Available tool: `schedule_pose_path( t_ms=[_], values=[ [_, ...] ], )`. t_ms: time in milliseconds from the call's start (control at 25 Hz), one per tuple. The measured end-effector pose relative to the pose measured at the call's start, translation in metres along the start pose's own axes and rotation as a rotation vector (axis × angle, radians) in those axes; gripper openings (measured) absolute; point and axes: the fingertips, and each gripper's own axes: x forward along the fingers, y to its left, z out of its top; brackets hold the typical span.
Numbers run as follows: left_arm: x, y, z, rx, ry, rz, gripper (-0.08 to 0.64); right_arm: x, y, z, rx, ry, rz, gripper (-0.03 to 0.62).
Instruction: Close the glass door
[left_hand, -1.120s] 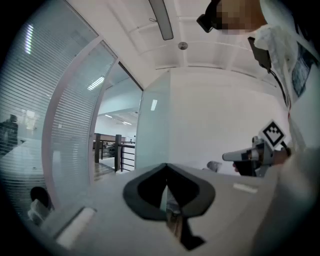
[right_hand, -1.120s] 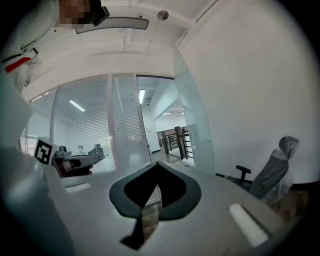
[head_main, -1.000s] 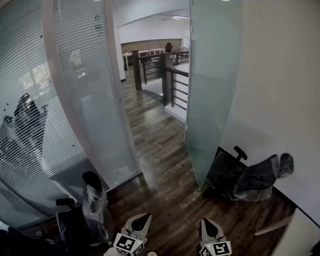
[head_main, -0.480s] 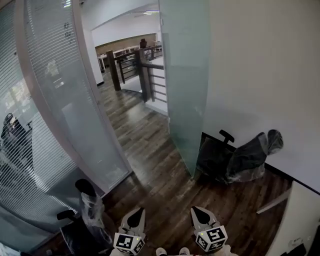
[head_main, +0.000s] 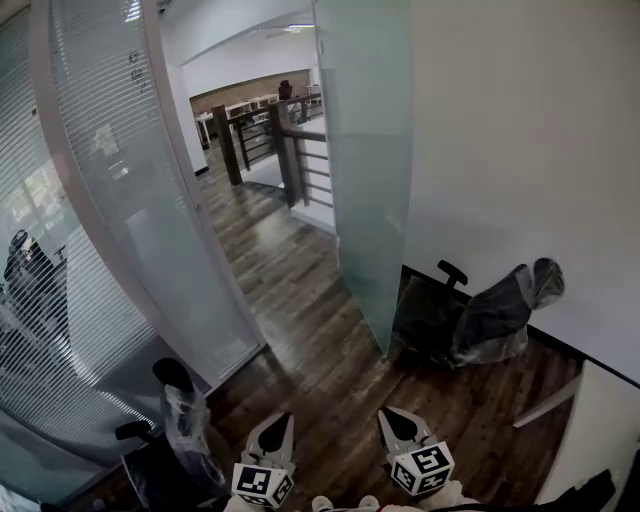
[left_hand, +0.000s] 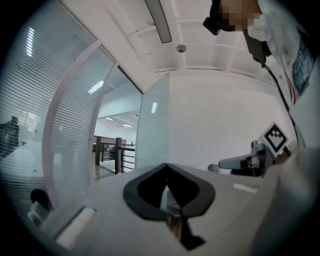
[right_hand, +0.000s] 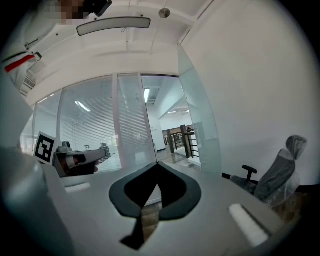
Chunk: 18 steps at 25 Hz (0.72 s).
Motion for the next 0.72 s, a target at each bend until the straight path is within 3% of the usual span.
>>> schedule_pose_path(
  t_ms=[720],
  values=[
    [0.003, -0.029, -0.027, -0.002, 0.094, 0.083, 0.002, -0.016, -0.047, -0.025, 0.044, 0.046, 0.032, 0.005]
  ],
)
